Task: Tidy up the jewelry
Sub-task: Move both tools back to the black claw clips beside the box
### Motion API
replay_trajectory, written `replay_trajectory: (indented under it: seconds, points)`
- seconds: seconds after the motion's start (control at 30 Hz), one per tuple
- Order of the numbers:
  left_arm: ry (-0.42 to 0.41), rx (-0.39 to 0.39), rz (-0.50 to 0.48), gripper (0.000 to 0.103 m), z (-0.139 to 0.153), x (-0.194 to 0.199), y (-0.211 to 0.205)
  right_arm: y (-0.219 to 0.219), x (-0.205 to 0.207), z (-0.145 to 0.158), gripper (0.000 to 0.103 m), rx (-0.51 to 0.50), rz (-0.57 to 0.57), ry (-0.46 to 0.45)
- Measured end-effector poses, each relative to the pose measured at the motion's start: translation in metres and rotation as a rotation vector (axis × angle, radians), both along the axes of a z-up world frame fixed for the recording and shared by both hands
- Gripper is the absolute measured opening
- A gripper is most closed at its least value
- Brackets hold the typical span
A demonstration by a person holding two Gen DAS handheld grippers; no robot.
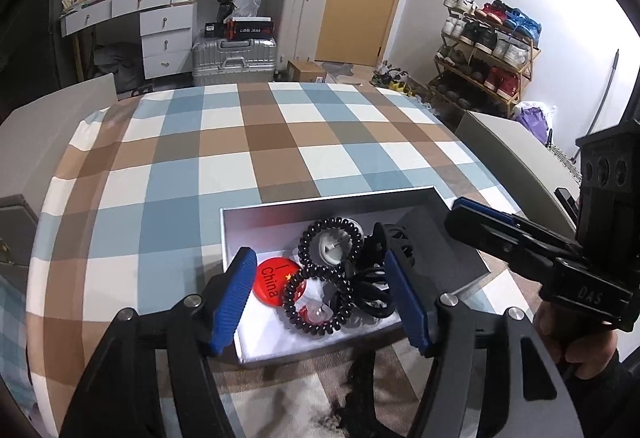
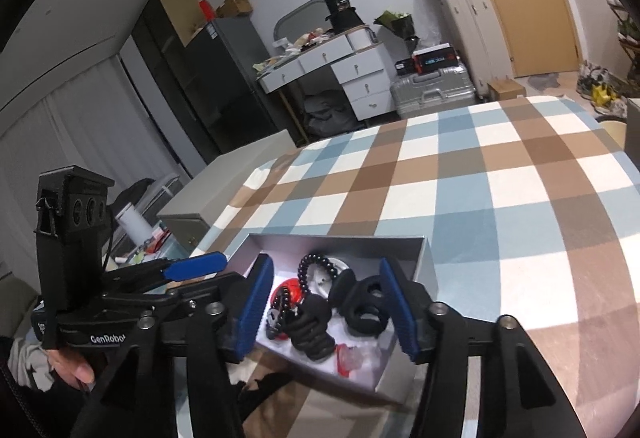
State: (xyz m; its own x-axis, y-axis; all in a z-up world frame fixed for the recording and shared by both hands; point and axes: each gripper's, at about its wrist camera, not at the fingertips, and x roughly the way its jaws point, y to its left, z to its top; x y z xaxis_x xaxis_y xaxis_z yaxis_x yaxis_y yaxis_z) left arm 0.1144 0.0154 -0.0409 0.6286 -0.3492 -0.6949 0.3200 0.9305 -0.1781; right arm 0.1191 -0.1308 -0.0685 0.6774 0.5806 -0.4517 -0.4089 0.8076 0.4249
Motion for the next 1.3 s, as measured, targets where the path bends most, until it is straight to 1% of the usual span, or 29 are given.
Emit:
replay_trajectory:
  seconds: [0.13,0.2,0.23,0.3,0.33,0.37,0.47,0.6,0.63,0.67,0.7,0.87,1.1,1.2,1.3]
  points:
    - [-0.01,0.011,0.018,0.062,0.002,-0.009,0.003,-0.001,-0.013,0.005,0.071,0.001,0.002,-0.017]
    - [-0.013,0.014,0.026,0.063,0.003,-0.014,0.005,0.0,-0.019,0.007,0.073,0.004,0.004,-0.025]
    - [-0.013,0.017,0.029,0.064,0.003,-0.017,0.006,0.0,-0.022,0.008,0.073,0.004,0.005,-0.028]
    - [-0.015,0.014,0.035,0.073,0.004,-0.022,0.009,0.001,-0.029,0.009,0.077,0.004,0.005,-0.036]
    - [-0.017,0.012,0.039,0.075,0.004,-0.025,0.01,0.001,-0.032,0.009,0.081,0.005,0.004,-0.038]
    - [-0.017,0.011,0.043,0.075,0.004,-0.027,0.011,0.002,-0.035,0.009,0.085,0.004,0.003,-0.039]
    - [-0.011,0.006,0.056,0.076,0.004,-0.033,0.015,0.005,-0.044,0.008,0.092,-0.003,0.01,-0.028]
    - [0.001,0.008,0.072,0.076,-0.001,-0.043,0.017,0.005,-0.057,0.003,0.097,0.0,0.005,-0.027]
    - [0.007,0.01,0.075,0.077,-0.003,-0.045,0.017,0.004,-0.06,0.002,0.1,0.001,0.001,-0.026]
    - [0.012,0.012,0.077,0.079,-0.005,-0.048,0.018,0.003,-0.063,0.001,0.101,0.0,-0.002,-0.025]
    - [0.017,0.009,0.078,0.081,-0.006,-0.05,0.018,0.003,-0.066,-0.001,0.101,-0.002,-0.004,-0.023]
    - [0.06,0.002,0.078,0.081,-0.017,-0.058,0.015,0.001,-0.078,-0.011,0.102,-0.027,-0.016,-0.002]
    - [0.146,0.005,0.04,0.081,-0.041,-0.065,0.002,-0.003,-0.09,-0.027,0.103,-0.046,-0.021,0.03]
    - [0.155,0.005,0.042,0.081,-0.044,-0.065,0.0,-0.005,-0.09,-0.032,0.103,-0.055,-0.027,0.037]
    - [0.162,-0.016,0.038,0.081,-0.045,-0.064,0.001,-0.008,-0.09,-0.034,0.103,-0.041,-0.027,0.044]
